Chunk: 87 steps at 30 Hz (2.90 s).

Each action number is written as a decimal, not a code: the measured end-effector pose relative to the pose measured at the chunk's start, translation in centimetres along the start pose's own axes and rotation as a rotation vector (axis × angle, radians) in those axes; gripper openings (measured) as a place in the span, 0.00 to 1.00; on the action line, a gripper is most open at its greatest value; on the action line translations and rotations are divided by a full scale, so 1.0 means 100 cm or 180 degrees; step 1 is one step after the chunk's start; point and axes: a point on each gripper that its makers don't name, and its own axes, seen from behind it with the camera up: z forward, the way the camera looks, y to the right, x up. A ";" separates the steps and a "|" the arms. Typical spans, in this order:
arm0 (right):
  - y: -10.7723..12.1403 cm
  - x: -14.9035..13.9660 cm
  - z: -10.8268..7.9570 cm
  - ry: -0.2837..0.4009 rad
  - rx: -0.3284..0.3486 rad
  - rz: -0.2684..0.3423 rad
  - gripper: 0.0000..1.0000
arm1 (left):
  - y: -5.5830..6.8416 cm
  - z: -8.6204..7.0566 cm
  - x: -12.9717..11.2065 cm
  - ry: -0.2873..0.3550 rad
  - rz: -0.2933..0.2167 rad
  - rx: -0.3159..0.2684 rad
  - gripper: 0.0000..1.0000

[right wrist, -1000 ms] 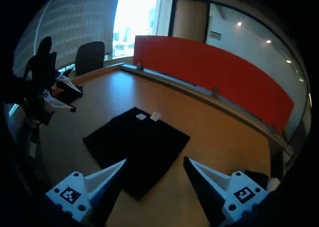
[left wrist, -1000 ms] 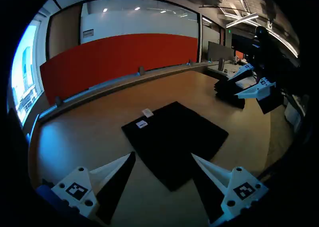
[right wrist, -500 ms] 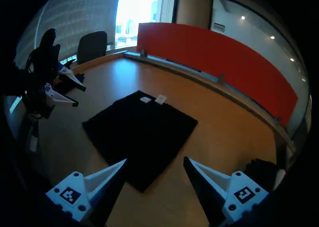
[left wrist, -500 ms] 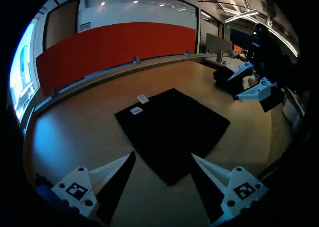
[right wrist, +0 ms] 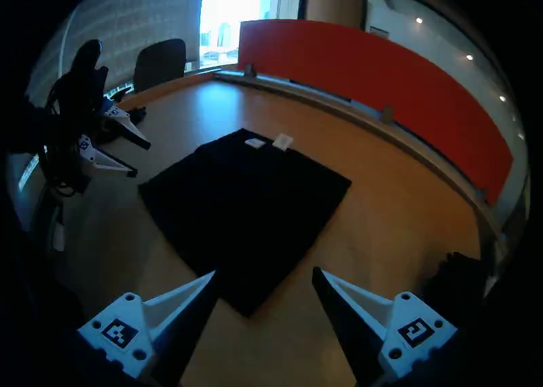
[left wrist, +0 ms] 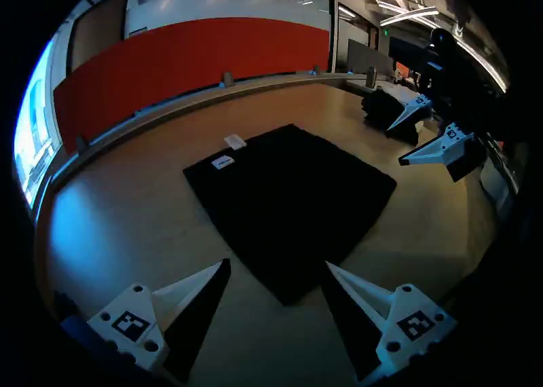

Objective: Fold towel

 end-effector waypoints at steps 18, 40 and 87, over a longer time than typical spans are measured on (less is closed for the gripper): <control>-0.008 -0.039 0.019 -0.0243 0.0104 0.0001 1.00 | 0.011 0.024 -0.038 -0.0261 -0.0028 -0.0068 0.92; -0.014 -0.050 0.026 -0.0383 0.0202 -0.0096 0.96 | 0.016 0.030 -0.045 -0.0456 0.0098 -0.0045 0.92; -0.027 -0.050 0.028 -0.0490 0.0356 0.0030 0.20 | 0.020 0.026 -0.049 -0.0618 -0.0042 0.0030 0.50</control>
